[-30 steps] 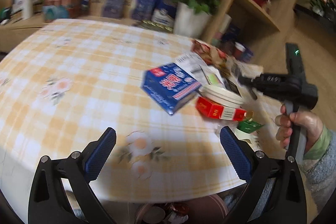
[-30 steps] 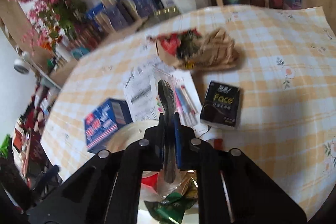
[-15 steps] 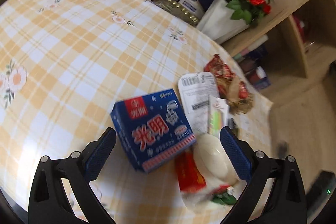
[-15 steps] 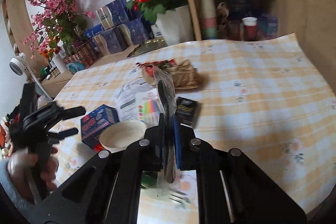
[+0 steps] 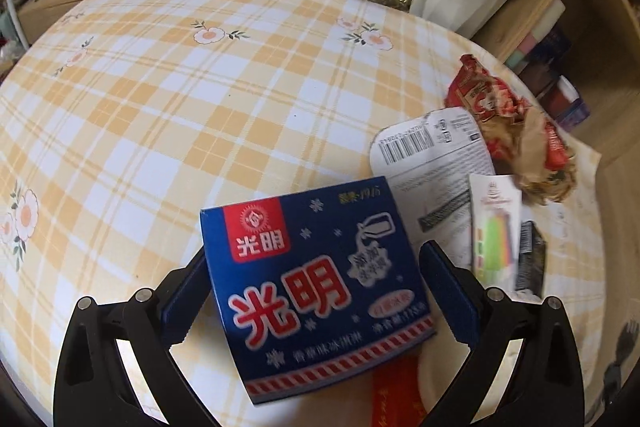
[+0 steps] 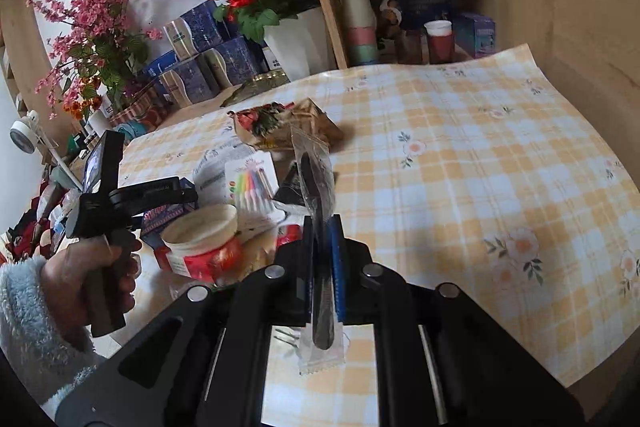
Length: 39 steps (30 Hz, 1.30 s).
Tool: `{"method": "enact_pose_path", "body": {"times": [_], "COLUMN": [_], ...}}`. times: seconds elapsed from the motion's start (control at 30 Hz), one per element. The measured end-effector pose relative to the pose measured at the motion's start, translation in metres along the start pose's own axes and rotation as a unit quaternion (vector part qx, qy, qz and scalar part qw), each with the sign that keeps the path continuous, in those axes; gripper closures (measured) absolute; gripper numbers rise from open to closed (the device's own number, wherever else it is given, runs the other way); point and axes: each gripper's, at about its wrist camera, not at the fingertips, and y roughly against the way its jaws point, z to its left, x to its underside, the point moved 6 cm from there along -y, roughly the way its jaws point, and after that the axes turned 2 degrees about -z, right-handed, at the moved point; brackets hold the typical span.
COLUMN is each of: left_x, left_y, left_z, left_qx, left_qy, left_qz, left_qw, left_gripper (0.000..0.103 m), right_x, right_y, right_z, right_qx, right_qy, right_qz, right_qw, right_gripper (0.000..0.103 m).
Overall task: Collect trash
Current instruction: 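Carry the blue box with the left gripper over the bin while the right carries the spoon packet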
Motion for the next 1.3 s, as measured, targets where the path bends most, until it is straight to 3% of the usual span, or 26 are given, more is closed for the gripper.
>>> {"method": "enact_pose_path", "body": {"times": [0.1, 0.17, 0.43, 0.63, 0.77, 0.97, 1.3], "left_x": [0.003, 0.002, -0.002, 0.018, 0.05, 0.124, 0.231], "left_y": [0.002, 0.009, 0.059, 0.115, 0.154, 0.201, 0.207], "left_z": [0.002, 0.006, 0.03, 0.035, 0.035, 0.036, 0.034], "left_qx": [0.001, 0.005, 0.012, 0.039, 0.062, 0.097, 0.119], "left_qy": [-0.018, -0.029, -0.054, -0.086, -0.113, -0.159, -0.215], "left_qz": [-0.002, -0.013, -0.058, -0.088, -0.104, -0.118, -0.097], "left_qw": [0.9998, 0.9995, 0.9968, 0.9917, 0.9862, 0.9754, 0.9645], "left_gripper": [0.01, 0.02, 0.021, 0.021, 0.021, 0.021, 0.021], "right_x": [0.004, 0.007, 0.015, 0.025, 0.037, 0.068, 0.134], "right_y": [0.0, 0.002, 0.014, 0.029, 0.044, 0.069, 0.085], "right_z": [-0.006, -0.009, 0.008, 0.031, 0.048, 0.072, 0.077], "right_qx": [0.003, 0.004, -0.016, -0.038, -0.051, -0.066, -0.04], "right_qy": [-0.009, -0.014, -0.007, 0.001, 0.009, 0.029, 0.053], "right_qz": [0.002, 0.004, 0.0, 0.0, 0.006, 0.005, 0.008], "right_qw": [1.0, 1.0, 1.0, 0.999, 0.999, 0.997, 0.998], "right_gripper": [0.091, 0.091, 0.091, 0.091, 0.091, 0.091, 0.091]}}
